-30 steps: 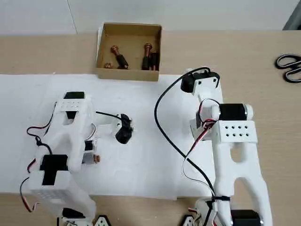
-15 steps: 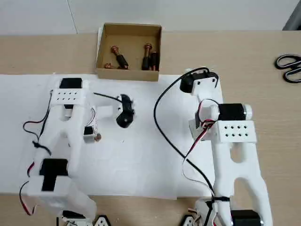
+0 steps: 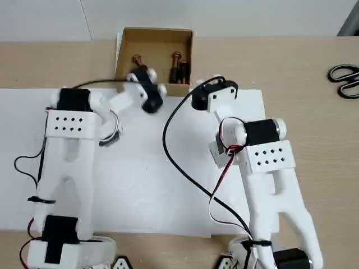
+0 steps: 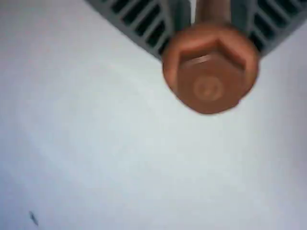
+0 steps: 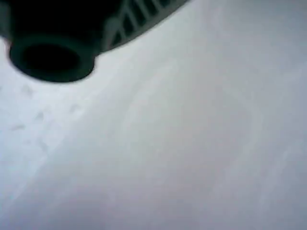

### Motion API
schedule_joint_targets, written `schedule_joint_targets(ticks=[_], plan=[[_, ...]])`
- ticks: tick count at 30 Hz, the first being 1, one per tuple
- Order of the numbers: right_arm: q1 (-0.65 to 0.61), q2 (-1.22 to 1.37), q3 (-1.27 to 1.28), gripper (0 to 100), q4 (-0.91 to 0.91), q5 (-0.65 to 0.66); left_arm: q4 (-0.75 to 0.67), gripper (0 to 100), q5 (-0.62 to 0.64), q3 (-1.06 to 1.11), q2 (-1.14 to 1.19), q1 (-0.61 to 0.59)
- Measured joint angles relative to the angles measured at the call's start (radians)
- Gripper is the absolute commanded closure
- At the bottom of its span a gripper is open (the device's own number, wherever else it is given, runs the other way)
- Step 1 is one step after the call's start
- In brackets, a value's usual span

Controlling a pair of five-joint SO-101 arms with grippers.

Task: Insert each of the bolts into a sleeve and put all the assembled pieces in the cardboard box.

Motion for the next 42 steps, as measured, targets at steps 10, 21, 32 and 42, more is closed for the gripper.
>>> schedule_joint_targets(ticks=[10, 21, 32, 42], plan=[[-0.008, 0.000, -0.040, 99.5, -0.100, -0.054, -0.052, 99, 0.379, -0.144, 0.000, 0.000], [-0.009, -0.025, -0.040, 99.5, -0.298, -0.078, -0.311, 99, 0.830, -0.150, -0.026, -0.066], [-0.109, -0.183, -0.038, 99.5, -0.252, -0.387, -0.224, 99, 1.152, -0.149, -0.276, -0.026], [-0.233, -0.209, 0.057, 99.5, -0.247, -0.506, -0.235, 99, 1.327, 0.069, -0.459, -0.026]])
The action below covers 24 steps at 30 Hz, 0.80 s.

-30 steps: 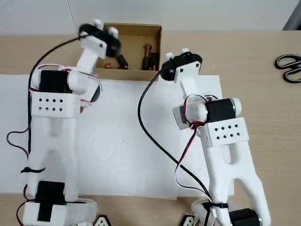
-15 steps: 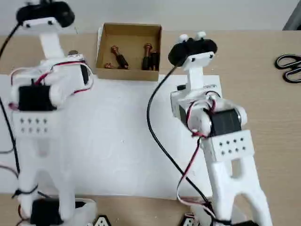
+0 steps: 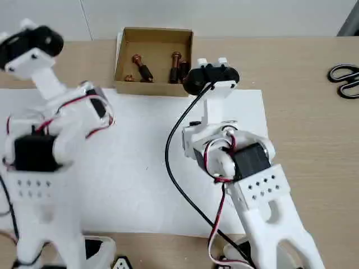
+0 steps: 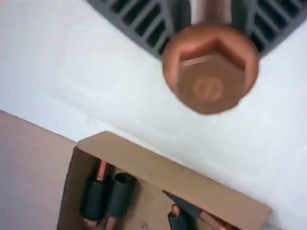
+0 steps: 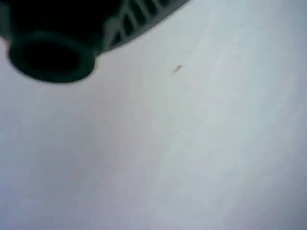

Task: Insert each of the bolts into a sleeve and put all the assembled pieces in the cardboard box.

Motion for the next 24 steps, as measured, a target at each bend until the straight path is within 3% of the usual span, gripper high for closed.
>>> schedule_joint_targets(ticks=[5, 15, 24], plan=[[-0.043, -0.150, 0.069, 99.5, -0.002, -0.006, -0.040, 99, 0.008, 0.189, -0.213, 0.008], [-0.051, -0.423, 0.439, 99.5, -0.180, 0.006, -0.387, 99, 0.008, 0.778, -0.730, 0.008], [-0.071, -0.687, 0.718, 99.5, -0.258, 0.077, -0.428, 99, 0.058, 1.028, -0.974, 0.098]])
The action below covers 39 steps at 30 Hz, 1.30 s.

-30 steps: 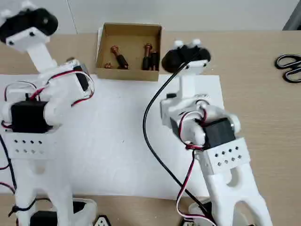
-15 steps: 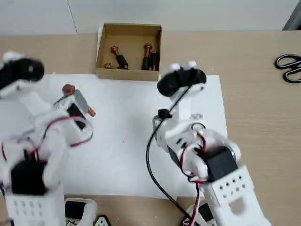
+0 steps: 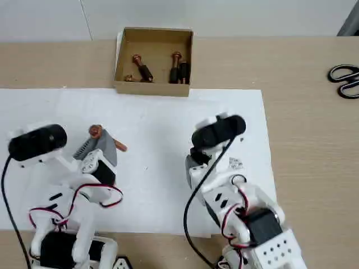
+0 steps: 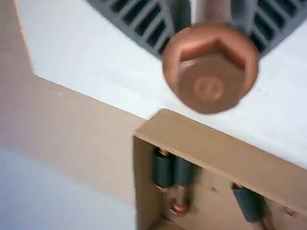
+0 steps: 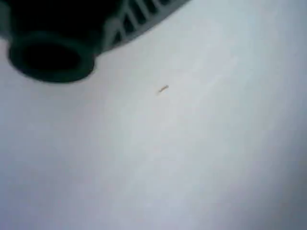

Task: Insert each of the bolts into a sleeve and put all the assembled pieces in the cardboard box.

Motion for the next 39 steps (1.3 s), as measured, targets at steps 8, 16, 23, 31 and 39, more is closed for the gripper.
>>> schedule_joint_targets(ticks=[8, 16, 23, 31, 39], plan=[[-0.138, -0.318, 0.207, 99.5, -0.011, 0.058, -0.003, 99, 0.086, 0.014, -0.034, 0.069], [-0.224, -0.477, 0.336, 99.5, -0.011, 0.129, -0.003, 99, 0.089, 0.014, -0.034, 0.184], [-0.244, -0.479, 0.356, 99.5, -0.064, 0.146, -0.003, 99, 0.089, 0.014, -0.037, 0.281], [-0.244, -0.479, 0.356, 99.5, -0.064, 0.157, 0.063, 99, 0.089, 0.014, -0.037, 0.347], [-0.241, -0.479, 0.356, 99.5, -0.064, 0.189, 0.080, 99, 0.084, 0.014, -0.037, 0.377]])
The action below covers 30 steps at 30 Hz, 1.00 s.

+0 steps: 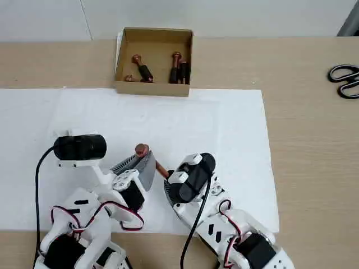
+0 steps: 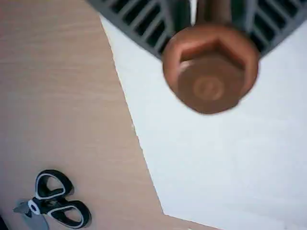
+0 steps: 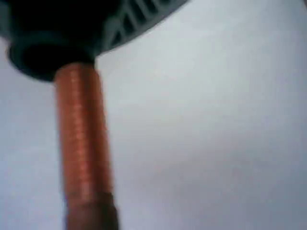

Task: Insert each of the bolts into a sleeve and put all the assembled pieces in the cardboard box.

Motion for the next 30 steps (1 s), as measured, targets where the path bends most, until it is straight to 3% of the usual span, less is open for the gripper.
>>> schedule_joint_targets(ticks=[21, 30], plan=[[-0.080, 0.000, 0.000, 99.5, 0.000, 0.000, 0.003, 99, -0.006, 0.000, 0.000, 0.006], [-0.087, 0.000, 0.000, 99.5, 0.000, 0.002, 0.138, 99, -0.051, 0.000, 0.000, 0.110]])
